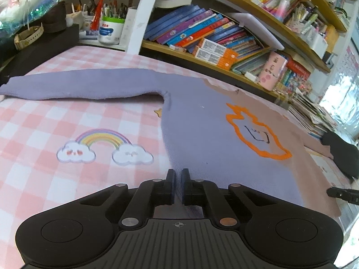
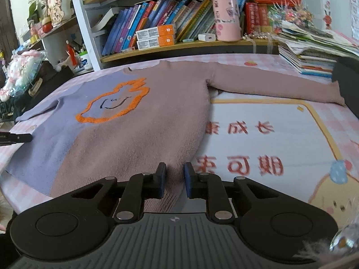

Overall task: Fold clothes
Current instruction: 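Grasp the lavender sleeve cuff with the left gripper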

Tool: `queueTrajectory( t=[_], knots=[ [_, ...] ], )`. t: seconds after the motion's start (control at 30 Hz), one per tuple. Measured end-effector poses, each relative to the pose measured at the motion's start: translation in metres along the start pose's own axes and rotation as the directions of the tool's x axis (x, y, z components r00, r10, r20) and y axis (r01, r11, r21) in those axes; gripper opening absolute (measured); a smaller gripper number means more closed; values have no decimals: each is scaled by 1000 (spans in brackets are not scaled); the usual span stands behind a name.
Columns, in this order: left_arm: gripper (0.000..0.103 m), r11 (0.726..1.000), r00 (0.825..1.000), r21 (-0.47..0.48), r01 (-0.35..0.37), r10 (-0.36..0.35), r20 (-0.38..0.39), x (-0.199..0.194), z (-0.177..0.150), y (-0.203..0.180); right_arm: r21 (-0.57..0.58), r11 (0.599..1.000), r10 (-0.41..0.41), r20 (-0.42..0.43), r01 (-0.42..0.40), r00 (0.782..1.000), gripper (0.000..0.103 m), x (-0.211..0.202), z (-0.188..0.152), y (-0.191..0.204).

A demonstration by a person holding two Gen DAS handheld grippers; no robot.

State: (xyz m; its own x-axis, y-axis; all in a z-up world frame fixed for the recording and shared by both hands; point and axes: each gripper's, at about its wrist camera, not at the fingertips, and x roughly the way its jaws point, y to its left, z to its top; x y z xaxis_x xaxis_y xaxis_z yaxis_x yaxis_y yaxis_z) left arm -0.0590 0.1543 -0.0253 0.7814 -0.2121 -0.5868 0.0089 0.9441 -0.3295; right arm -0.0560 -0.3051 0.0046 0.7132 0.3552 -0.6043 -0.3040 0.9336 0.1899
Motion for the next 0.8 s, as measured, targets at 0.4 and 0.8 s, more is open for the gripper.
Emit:
queueTrajectory(
  t=[0.4, 0.8],
  knots=[
    [4, 1000, 1000, -26, 3, -3, 18, 4, 3, 7, -11, 1000, -16, 8, 16, 1000, 15, 11, 7, 4],
    [6, 1000, 1000, -14, -15, 16, 27, 3, 4, 7, -35, 999, -29, 18, 30, 999, 23, 10, 8, 9]
  ],
)
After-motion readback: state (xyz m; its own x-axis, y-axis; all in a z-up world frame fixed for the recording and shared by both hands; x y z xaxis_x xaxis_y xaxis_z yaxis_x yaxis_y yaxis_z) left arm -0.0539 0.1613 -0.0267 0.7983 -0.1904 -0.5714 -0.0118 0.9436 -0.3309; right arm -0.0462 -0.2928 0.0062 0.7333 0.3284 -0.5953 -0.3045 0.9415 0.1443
